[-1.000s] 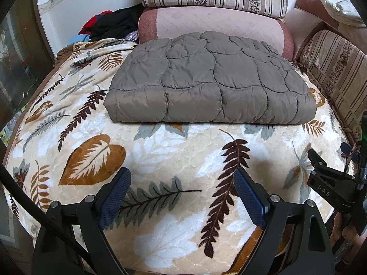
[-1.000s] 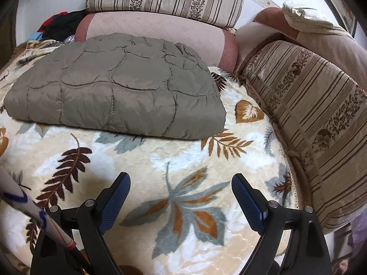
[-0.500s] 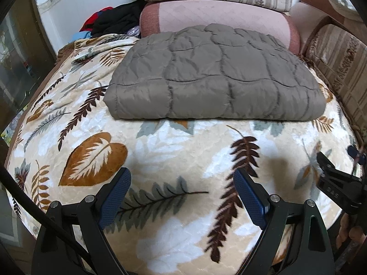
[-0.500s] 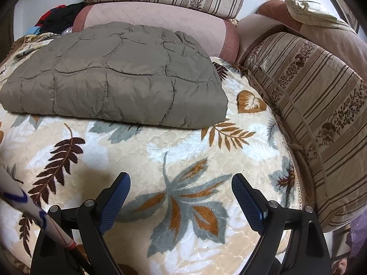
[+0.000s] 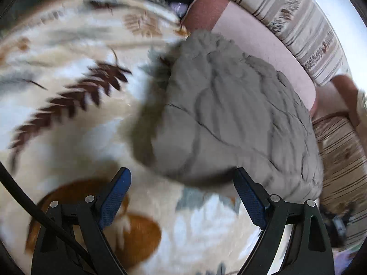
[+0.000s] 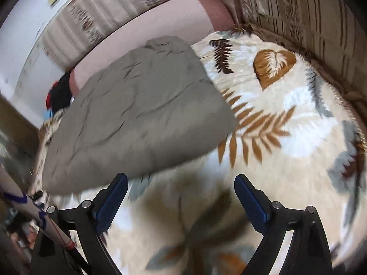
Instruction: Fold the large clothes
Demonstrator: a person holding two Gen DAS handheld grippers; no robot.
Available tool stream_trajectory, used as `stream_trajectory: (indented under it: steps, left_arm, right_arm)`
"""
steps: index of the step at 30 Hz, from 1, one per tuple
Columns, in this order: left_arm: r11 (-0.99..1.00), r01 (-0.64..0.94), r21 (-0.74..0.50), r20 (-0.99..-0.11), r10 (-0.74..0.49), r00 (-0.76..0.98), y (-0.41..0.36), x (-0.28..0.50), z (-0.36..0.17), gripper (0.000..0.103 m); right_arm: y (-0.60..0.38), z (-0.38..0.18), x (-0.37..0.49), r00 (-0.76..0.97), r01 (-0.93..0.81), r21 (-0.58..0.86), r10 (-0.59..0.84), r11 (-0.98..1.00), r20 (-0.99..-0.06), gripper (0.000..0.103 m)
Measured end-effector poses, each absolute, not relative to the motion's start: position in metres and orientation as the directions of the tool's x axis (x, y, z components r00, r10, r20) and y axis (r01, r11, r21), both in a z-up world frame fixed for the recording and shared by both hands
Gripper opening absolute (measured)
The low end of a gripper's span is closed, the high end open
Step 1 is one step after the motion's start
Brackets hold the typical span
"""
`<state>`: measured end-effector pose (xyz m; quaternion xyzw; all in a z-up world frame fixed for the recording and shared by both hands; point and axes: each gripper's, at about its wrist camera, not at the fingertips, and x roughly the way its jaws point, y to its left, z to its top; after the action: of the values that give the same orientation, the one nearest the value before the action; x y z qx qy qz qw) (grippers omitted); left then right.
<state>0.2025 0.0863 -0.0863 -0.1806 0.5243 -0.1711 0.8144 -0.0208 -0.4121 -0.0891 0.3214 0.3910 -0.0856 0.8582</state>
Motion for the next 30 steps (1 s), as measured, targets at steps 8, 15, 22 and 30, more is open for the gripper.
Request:
stream_trajectory:
  steps: [8, 15, 22, 30]
  left_arm:
    - [0.686, 0.167, -0.708, -0.605, -0.712, 0.358, 0.075, 0.259, -0.098, 0.097]
    - [0.816, 0.126, -0.564, -0.754, -0.571, 0.324, 0.029, 0.289, -0.096, 0.089]
    - [0.823, 0.163, -0.544, -0.751, -0.564, 0.343, 0.042, 0.245, -0.054, 0.057]
    - [0.898, 0.105, -0.426, -0.834, -0.435, 0.339, 0.059, 0.194, -0.069, 0.08]
  right_arm:
    - [-0.438, -0.131, 0.045, 0.717, 0.312, 0.701, 0.325, 0.642, -0.616, 0.103]
    - [-0.448, -0.142, 0.081, 0.722, 0.35, 0.765, 0.365, 0.54, -0.588, 0.101]
    - [-0.444, -0.115, 0.047, 0.741, 0.288, 0.824, 0.431, 0.488, -0.515, 0.056]
    - [-0.425, -0.136, -0.024, 0.719, 0.313, 0.8, 0.422, 0.512, -0.551, 0.08]
